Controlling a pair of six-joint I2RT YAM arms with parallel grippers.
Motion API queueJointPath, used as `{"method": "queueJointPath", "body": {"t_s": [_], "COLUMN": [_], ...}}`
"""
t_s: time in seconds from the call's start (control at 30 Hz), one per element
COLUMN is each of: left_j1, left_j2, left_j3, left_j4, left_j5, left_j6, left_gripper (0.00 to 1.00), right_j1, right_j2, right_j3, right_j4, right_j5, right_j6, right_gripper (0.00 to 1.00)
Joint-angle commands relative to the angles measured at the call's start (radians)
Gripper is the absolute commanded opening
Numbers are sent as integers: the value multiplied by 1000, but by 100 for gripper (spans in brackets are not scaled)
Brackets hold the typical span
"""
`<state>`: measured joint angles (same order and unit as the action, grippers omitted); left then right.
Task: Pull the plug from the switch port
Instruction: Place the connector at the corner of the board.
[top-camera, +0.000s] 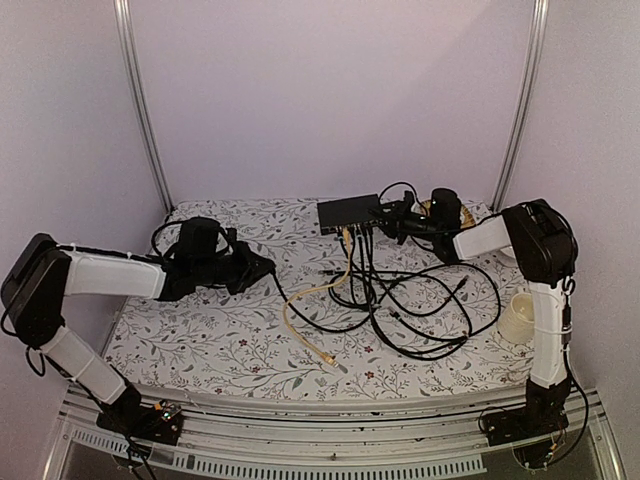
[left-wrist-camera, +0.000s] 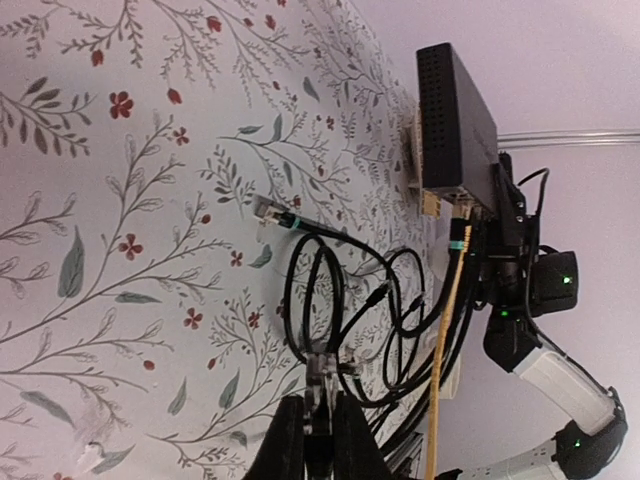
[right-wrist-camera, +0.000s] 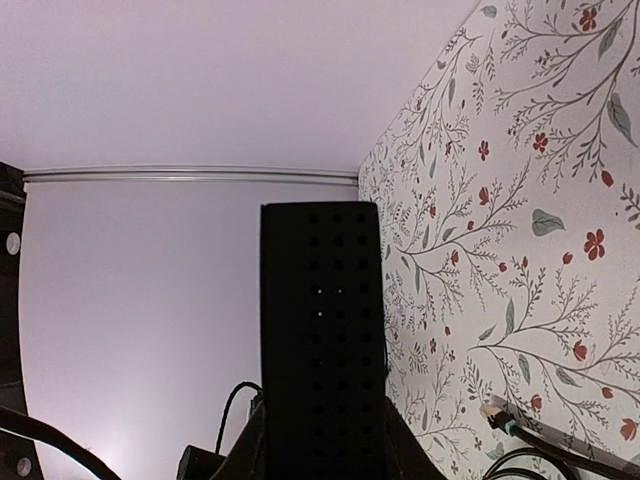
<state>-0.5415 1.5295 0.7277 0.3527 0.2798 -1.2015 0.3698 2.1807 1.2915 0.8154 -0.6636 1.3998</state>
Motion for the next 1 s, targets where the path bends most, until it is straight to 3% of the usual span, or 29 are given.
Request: {"method": "queueJointPath", "body": {"t_s": [0.0,0.37,0.97], "left_j1": [21,120,328], "left_j2": [-58,-252,-324], "left_j3": [35,97,302], "left_j4": [-307,-488,-594], "left_j5": [-53,-262,-414], "left_j6": [109,175,299], "left_gripper": [0,0,0], "right_j1": [-18,-25,-23], "right_j2": [-76,-123,-207], "right_j3": [51,-17,-160], "right_j4": [99,98,93], "right_j5": [2,1,-4], "right_j6": [34,-6,-67], "right_gripper": [2,2,2]}}
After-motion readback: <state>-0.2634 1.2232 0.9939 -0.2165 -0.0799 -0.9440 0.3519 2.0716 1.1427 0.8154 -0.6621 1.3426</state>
